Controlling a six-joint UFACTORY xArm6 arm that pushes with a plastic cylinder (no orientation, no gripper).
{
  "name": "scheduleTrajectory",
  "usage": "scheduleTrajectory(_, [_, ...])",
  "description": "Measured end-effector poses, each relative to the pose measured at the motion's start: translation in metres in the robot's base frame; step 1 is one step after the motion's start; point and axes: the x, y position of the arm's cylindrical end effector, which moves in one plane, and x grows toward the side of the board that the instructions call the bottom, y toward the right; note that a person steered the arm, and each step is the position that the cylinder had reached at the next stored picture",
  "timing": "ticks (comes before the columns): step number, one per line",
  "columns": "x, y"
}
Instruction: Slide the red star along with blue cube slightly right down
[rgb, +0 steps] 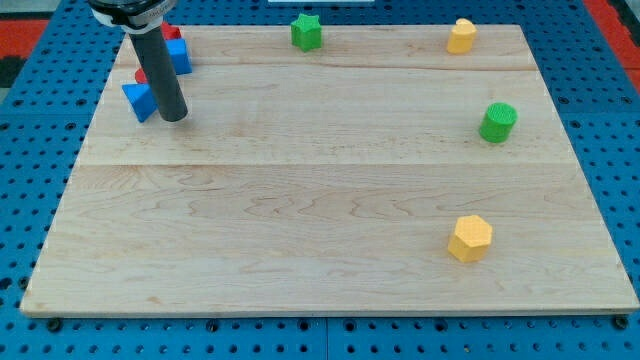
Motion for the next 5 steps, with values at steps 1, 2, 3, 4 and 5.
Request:
scheduleTrajectory(1, [-0.02,-0.016])
scheduleTrajectory(2, [-0.05,-0.042])
scheduleTrajectory(3, [-0.055,-0.038])
scheduleTrajectory(4, [-0.048,0.01])
scheduleTrajectory(5, [-0.042,0.083])
